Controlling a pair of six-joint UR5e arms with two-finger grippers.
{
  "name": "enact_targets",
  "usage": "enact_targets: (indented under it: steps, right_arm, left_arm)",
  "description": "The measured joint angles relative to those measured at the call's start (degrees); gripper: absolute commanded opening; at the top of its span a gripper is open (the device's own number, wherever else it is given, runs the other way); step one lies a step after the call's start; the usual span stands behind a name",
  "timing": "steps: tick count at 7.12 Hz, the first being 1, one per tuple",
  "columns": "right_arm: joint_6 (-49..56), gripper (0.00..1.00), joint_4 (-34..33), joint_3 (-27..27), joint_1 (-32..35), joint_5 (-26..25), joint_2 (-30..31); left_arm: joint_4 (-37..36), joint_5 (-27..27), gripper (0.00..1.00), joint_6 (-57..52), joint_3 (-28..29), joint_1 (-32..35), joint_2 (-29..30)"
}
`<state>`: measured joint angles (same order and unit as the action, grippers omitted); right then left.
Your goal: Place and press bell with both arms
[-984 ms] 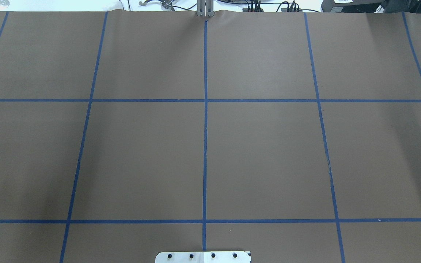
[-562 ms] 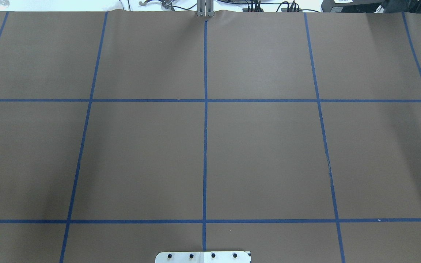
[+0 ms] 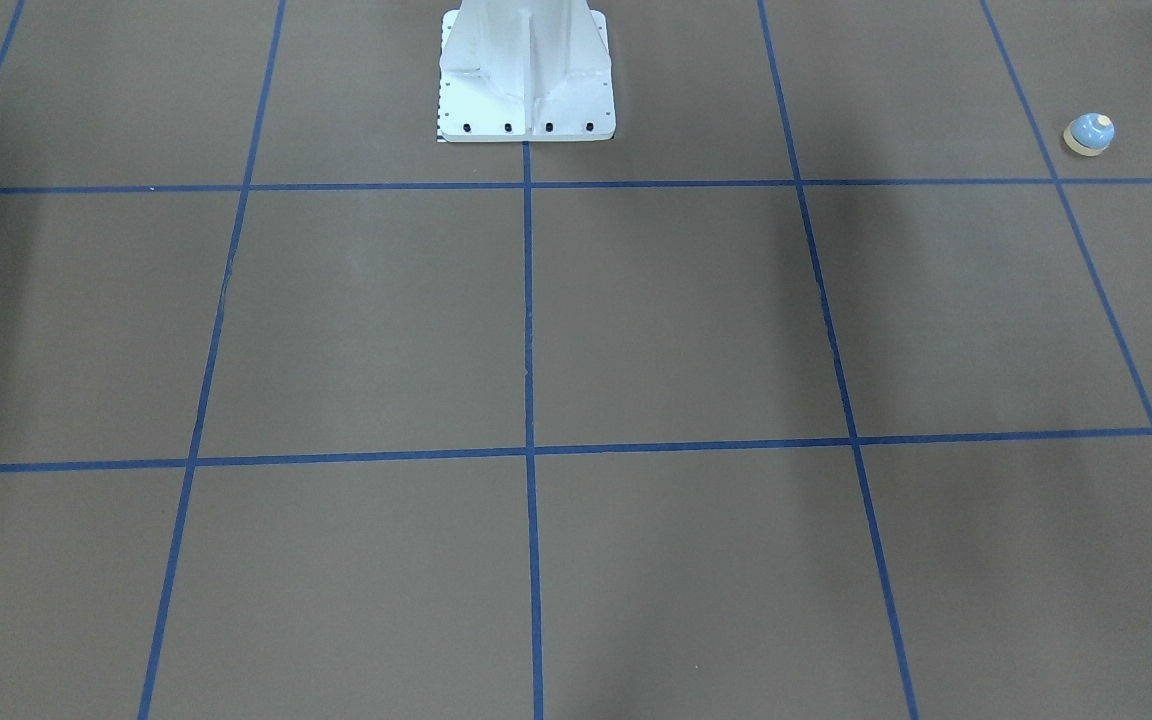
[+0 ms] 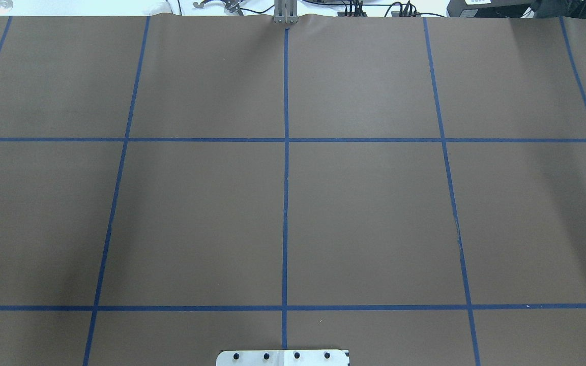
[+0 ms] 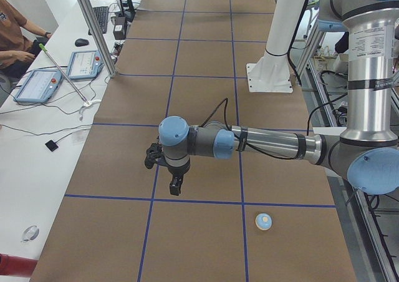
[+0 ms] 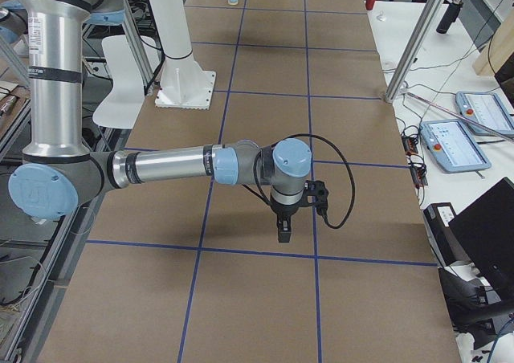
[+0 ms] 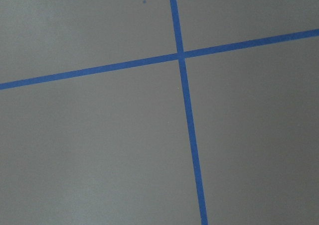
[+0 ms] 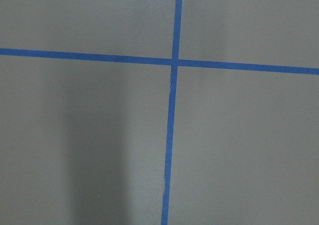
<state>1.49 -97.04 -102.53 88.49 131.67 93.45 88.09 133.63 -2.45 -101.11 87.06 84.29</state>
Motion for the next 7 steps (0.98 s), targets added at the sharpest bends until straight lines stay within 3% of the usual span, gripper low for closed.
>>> enact_targets:
  steps: [1, 4, 7]
  right_arm:
    - [0.0, 1.00, -0.1, -0.4, -0.1, -1.1, -0.9]
    - [-0.1, 1.00, -1.4, -1.1, -0.4, -2.0, -1.5]
    - [-0.2, 1.00, -1.7, -1.5, -0.4, -1.7, -1.2]
  left_arm:
    - [-1.0, -2.2, 1.00, 6.1, -0.7, 0.0, -0.7]
    - [-2.0, -16.2, 1.00, 28.1, -8.3, -0.3, -7.8]
    - [-2.2, -20.1, 1.00, 51.8, -14.5, -3.8, -13.1]
